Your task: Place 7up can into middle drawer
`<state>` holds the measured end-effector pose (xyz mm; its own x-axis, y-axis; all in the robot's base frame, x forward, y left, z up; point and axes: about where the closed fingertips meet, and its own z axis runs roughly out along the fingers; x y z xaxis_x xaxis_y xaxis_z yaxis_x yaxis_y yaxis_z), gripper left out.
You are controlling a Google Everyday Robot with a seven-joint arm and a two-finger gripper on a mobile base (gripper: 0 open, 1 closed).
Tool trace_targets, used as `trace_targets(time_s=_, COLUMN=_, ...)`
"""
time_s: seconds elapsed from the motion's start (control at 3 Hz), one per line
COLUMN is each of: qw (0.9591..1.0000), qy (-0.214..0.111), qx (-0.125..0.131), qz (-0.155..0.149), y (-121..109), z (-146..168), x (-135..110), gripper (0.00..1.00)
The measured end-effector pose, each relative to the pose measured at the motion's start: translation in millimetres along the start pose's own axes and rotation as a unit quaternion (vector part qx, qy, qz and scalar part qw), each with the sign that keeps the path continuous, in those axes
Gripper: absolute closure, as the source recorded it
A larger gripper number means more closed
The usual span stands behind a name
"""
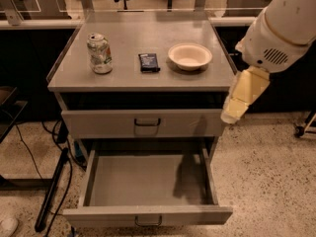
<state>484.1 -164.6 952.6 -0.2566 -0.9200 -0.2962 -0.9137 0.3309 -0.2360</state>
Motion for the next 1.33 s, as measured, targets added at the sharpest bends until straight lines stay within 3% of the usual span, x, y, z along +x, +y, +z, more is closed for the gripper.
trace_targets(time_s=0.67, qw=0.9976, qy=-0.040, qx=0.024, qz=0.051, y=-48, z=50, x=-19, gripper=0.00)
trace_targets(time_s=1.33, qw=0.9967, qy=-0.058, qx=0.024, qz=0.051, y=-47, z=51, x=-23, gripper=0.00)
